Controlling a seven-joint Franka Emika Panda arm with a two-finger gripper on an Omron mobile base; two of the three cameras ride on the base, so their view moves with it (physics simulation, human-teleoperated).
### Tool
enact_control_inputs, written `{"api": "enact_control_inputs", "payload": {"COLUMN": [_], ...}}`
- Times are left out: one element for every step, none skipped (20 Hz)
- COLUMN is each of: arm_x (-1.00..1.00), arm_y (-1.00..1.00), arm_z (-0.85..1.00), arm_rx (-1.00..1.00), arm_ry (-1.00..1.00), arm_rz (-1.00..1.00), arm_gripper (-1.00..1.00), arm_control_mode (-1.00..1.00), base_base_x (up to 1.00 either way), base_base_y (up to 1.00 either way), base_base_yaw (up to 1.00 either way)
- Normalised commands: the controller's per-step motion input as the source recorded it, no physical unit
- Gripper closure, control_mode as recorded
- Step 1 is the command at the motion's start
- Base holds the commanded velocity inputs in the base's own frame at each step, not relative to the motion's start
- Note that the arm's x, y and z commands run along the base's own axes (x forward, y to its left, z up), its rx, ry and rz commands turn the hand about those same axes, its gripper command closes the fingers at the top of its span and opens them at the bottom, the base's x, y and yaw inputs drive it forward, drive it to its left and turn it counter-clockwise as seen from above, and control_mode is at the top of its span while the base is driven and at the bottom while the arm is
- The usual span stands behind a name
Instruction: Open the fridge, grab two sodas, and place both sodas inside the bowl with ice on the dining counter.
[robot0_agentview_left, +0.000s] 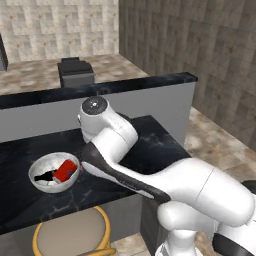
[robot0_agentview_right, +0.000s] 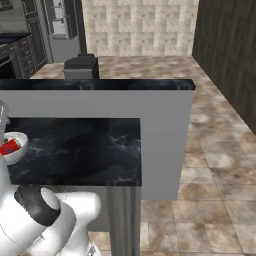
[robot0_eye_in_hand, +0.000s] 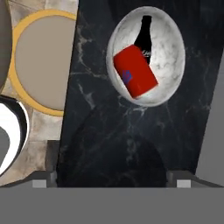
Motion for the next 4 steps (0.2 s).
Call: {"api": "enact_control_inputs", "payload": {"arm_x": [-0.43,-0.44,-0.45,-0.46], "arm_y": [-1.00,-1.00,-1.00,-1.00], "arm_z": [0.37,0.37,0.36,0.37], "arm_rx": [0.22,0.22,0.22,0.22], "arm_ry": [-0.07,-0.08,-0.08,-0.08], "arm_rz": [-0.09,-0.08,-0.08,-0.08], "arm_gripper": [-1.00,-1.00,-1.00,-1.00], "arm_control_mode": [-1.00,-1.00,-1.00,-1.00], "base_base_x": [0.00,0.00,0.00,0.00], "base_base_y": [0.00,0.00,0.00,0.00], "base_base_yaw": [0.00,0.00,0.00,0.00]}}
